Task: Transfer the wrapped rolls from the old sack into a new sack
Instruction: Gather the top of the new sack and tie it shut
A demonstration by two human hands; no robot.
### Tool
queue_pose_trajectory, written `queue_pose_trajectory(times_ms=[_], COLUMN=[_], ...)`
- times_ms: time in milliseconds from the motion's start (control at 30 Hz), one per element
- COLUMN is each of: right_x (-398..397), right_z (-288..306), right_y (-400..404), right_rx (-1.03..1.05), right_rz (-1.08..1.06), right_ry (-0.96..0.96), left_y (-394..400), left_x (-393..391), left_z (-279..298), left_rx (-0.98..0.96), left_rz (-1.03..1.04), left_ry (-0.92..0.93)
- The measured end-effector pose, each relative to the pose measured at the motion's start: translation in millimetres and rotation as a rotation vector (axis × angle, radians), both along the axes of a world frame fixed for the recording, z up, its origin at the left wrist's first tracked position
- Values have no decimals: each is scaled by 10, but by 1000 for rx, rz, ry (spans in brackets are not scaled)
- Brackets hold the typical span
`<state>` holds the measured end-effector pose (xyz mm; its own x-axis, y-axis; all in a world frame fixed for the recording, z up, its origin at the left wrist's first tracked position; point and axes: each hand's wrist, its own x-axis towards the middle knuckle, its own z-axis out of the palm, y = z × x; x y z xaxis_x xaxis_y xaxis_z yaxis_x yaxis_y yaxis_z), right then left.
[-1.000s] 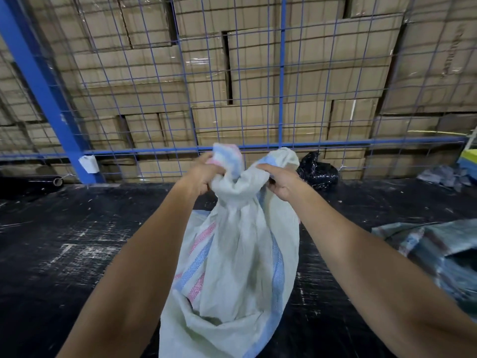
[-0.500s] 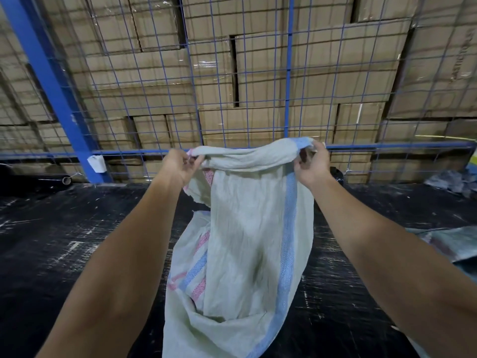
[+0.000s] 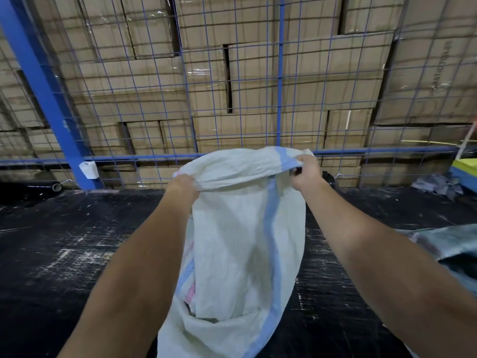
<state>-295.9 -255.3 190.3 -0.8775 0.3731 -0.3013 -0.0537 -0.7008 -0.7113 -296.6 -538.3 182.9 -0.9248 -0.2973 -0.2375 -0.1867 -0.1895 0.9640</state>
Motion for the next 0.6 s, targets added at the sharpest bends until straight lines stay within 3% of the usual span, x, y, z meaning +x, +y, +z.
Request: queue_pose_trajectory(times_ms=[67,133,233,333,400,500,600], right_x=[45,74,168,116,11,78,245], right_z=[-126,-233,-162,206,619,1349,1963], right_y=[80,144,198,82,-88,-510,-730], right_rx=[-24,-63,20,231,493,654,712], right_rz=[-71,-87,-89,-157,-223,-48,152], right_ry=[-45,-57,-64,-41,-34,141,272], left_y=[-123,-213,-316,-379,-221,139,464], left_x=[25,61,50,-45,-4,-39,121], left_z=[71,171,419,821,1159,1853,2443], left_rx=[-160,-191,-338,-566,-909,-503,-407], left_rz=[17,54,37,114,109,0,-85], left_ry=[-18,-45,-107,37,88,194,363])
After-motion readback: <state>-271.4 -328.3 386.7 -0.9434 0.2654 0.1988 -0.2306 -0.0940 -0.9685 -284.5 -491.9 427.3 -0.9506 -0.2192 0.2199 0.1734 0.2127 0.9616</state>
